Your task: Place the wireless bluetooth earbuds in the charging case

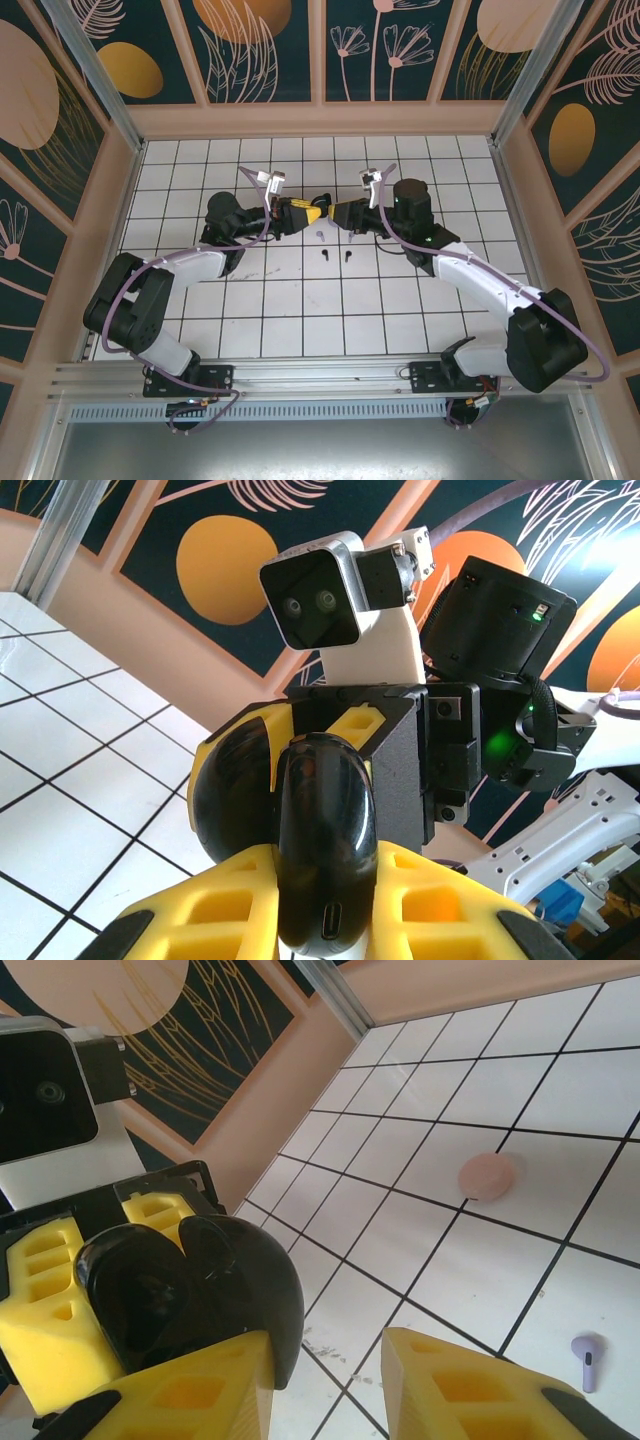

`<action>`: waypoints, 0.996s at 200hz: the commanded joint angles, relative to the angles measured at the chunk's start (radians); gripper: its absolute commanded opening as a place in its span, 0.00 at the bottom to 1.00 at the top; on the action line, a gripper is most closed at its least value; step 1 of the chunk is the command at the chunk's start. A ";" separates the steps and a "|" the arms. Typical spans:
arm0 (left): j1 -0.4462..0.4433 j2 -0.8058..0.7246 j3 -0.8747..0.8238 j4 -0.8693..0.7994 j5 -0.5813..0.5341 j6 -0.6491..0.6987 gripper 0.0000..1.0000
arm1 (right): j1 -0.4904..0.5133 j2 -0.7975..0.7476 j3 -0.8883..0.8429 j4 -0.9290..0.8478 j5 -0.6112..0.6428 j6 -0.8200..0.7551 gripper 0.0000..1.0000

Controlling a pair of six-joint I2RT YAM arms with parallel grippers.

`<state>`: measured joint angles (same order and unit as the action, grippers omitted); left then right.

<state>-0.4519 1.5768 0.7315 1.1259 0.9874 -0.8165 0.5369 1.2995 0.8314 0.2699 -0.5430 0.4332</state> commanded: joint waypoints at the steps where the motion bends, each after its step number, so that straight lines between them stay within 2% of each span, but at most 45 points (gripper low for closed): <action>1: -0.005 -0.006 0.023 0.057 0.019 -0.006 0.00 | 0.005 0.021 0.046 0.050 0.009 0.018 0.34; 45: -0.006 -0.004 0.023 0.061 0.020 -0.009 0.00 | 0.028 0.042 0.073 0.045 0.007 0.016 0.33; 70: -0.005 -0.006 0.019 0.062 0.020 -0.009 0.00 | 0.032 0.054 0.078 0.045 0.007 0.016 0.25; 124: -0.005 -0.002 0.017 0.063 0.022 -0.016 0.00 | 0.038 0.052 0.091 0.041 0.013 0.016 0.00; 144: -0.005 -0.002 0.016 0.037 0.001 -0.002 0.00 | 0.043 0.051 0.105 0.023 0.028 0.016 0.00; 157: -0.005 -0.008 0.013 0.006 -0.032 0.020 0.16 | 0.047 0.048 0.117 -0.001 0.054 0.012 0.00; 176: -0.006 -0.033 0.001 -0.056 -0.129 0.070 0.47 | 0.050 0.044 0.129 -0.044 0.103 0.004 0.00; 190: -0.005 -0.065 -0.010 -0.091 -0.203 0.107 0.62 | 0.050 0.042 0.141 -0.091 0.149 -0.005 0.00; 199: -0.006 -0.085 -0.011 -0.115 -0.240 0.128 0.68 | 0.048 0.040 0.148 -0.119 0.175 -0.011 0.00</action>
<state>-0.4530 1.5608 0.7292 1.0767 0.8677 -0.7689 0.5808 1.3430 0.9287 0.2131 -0.4587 0.4496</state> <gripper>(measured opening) 0.613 0.057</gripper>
